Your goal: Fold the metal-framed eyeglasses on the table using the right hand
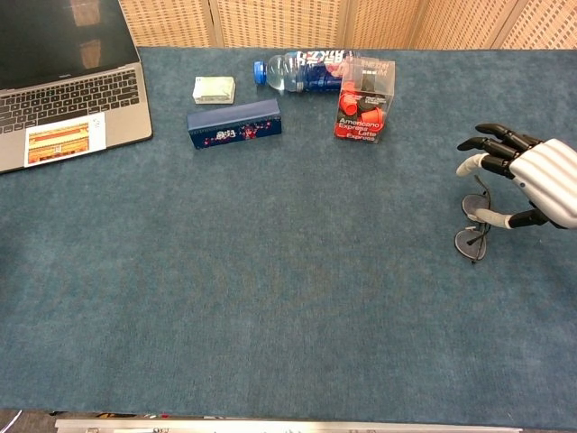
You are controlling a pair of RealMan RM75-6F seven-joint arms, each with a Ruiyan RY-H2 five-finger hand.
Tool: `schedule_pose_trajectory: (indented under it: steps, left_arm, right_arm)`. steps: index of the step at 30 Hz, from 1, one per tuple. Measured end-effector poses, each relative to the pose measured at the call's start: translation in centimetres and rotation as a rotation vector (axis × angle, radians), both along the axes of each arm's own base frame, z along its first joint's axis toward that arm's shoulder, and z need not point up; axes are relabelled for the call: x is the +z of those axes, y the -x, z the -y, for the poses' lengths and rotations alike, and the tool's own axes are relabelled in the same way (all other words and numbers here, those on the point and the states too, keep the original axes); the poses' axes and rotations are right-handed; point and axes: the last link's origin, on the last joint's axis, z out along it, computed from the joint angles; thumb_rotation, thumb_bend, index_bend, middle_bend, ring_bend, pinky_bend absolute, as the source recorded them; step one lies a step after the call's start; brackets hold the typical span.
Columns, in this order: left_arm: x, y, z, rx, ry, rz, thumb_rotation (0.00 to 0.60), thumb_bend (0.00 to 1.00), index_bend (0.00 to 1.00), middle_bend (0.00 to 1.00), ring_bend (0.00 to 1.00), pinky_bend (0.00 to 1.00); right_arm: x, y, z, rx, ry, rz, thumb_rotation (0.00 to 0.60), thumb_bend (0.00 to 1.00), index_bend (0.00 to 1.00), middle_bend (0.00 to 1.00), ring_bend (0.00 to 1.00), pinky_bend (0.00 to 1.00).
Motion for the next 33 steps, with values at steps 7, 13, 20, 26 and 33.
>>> schedule_pose_trajectory:
  steps: [7,13,20,26,33]
  left_arm:
    - [0.0,0.2,0.1,0.004,-0.002,0.004,0.600,0.16,0.49,0.36,0.24,0.51]
    - [-0.1,0.3,0.2,0.008,-0.001,0.008,0.600,0.16,0.49,0.36,0.24,0.51]
    - [-0.1,0.3,0.2,0.007,-0.003,0.007,0.600,0.16,0.49,0.36,0.24,0.51]
    - [-0.1,0.4,0.2,0.010,-0.002,0.008,0.600,0.16,0.49,0.36,0.24,0.51]
    - [0.0,0.3,0.2,0.007,-0.004,0.008,0.600,0.16,0.49,0.36,0.24,0.51]
  right_arm:
    - [-0.4,0.0,0.0,-0.003,-0.011,-0.001,0.600,0.17,0.37,0.22,0.09,0.30]
    - [-0.8,0.3,-0.4,-0.018,-0.028,-0.013,0.600,0.17,0.37,0.22,0.09,0.30]
    - [-1.4,0.7,-0.7,-0.041,-0.048,-0.027,0.600,0.17,0.37,0.22,0.09,0.30]
    - [-1.7,0.9,-0.8,-0.057,-0.053,-0.032,0.600,0.17,0.37,0.22,0.09,0.30]
    - [-1.5,0.9,-0.8,-0.054,-0.045,-0.029,0.600,0.17,0.37,0.22,0.09,0.30]
